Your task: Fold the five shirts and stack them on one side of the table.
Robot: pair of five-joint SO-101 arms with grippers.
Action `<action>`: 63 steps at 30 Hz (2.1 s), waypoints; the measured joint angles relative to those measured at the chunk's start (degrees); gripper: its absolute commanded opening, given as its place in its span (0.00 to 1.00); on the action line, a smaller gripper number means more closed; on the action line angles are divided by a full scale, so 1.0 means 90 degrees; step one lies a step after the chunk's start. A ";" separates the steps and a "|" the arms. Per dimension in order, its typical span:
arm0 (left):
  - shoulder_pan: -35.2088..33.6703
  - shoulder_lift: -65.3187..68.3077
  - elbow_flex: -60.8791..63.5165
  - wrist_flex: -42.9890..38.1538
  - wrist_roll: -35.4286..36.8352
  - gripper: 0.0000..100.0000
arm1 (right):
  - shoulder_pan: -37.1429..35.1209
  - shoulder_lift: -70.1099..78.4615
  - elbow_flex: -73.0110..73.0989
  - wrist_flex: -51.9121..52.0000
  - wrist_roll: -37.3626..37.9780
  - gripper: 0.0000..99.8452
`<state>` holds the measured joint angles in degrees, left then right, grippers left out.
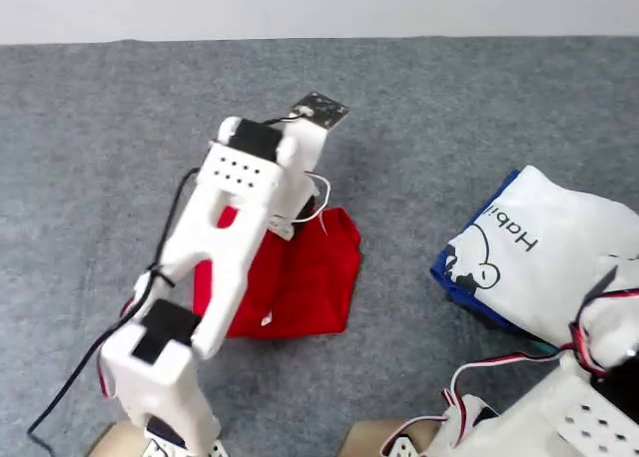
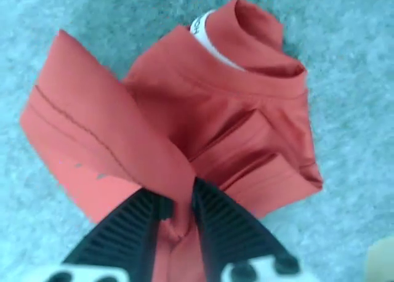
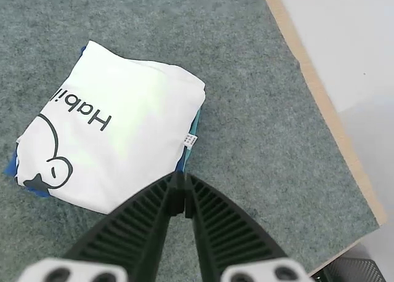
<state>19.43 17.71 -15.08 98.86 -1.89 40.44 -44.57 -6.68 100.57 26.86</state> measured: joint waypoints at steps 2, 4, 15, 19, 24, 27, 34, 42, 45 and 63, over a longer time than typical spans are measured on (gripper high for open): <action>0.0059 0.0303 -0.0205 0.0000 0.0078 0.00 | 0.0000 0.0000 0.0000 0.0000 0.0000 0.01; 0.0107 0.0508 -0.0352 0.0000 0.0147 0.00 | 0.0000 0.0000 0.0000 0.0000 0.0000 0.01; 0.0615 0.0674 -0.0635 0.0000 0.0361 0.01 | 0.0000 0.0000 0.0000 0.0000 0.0000 0.01; 0.0762 0.0674 -0.0635 0.0000 0.0361 0.04 | 0.0000 0.0000 0.0000 0.0000 0.0000 0.01; 0.0781 0.0674 -0.0635 0.0000 0.0361 0.16 | 0.0000 0.0000 0.0000 0.0000 0.0000 0.01; 0.0801 0.0674 -0.0635 0.0000 0.0361 0.18 | 0.0000 0.0000 0.0000 0.0000 0.0000 0.01; 0.0821 0.0107 -0.0635 0.0000 0.0147 0.18 | 0.0000 0.0000 0.0000 0.0000 0.0000 0.01; -0.0039 -0.1485 0.0860 0.0000 -0.0352 0.05 | 0.0000 0.0000 0.0000 0.0000 0.0000 0.01; -0.0703 -0.2032 0.1495 0.0000 -0.0723 0.01 | 0.0000 0.0000 0.0000 0.0000 0.0000 0.01; -0.1895 -0.2706 0.5587 -0.0811 -0.2120 0.01 | -0.0723 0.0000 0.0293 0.0000 0.0000 0.01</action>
<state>2.37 -6.64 35.21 91.56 -20.97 33.93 -44.57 -4.04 100.57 26.86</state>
